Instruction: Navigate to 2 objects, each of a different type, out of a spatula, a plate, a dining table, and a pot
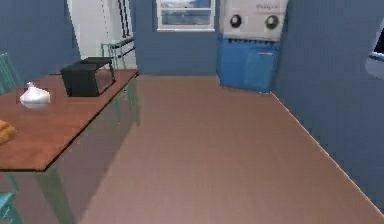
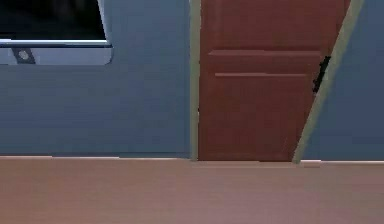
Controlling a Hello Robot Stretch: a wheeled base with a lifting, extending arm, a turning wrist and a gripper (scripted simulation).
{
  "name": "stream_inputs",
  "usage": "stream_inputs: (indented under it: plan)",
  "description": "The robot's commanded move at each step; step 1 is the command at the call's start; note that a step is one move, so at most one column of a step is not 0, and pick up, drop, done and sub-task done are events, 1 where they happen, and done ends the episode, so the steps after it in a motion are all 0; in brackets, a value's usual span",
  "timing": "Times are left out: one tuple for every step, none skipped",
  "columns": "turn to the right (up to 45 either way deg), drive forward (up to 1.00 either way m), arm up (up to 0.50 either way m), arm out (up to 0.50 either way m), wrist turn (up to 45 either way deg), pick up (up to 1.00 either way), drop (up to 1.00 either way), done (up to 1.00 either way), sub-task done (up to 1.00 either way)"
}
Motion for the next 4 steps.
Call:
stream_inputs:
  plan:
    - [0.0, 0.3, 0.0, 0.0, 0.0, 0.0, 0.0, 0.0, 0.0]
    - [-39.0, 0.0, 0.0, 0.0, 0.0, 0.0, 0.0, 0.0, 0.0]
    - [0.0, 0.0, 0.0, 0.0, 0.0, 0.0, 0.0, 0.0, 1.0]
    - [-45.0, 0.0, 0.0, 0.0, 0.0, 0.0, 0.0, 0.0, 0.0]
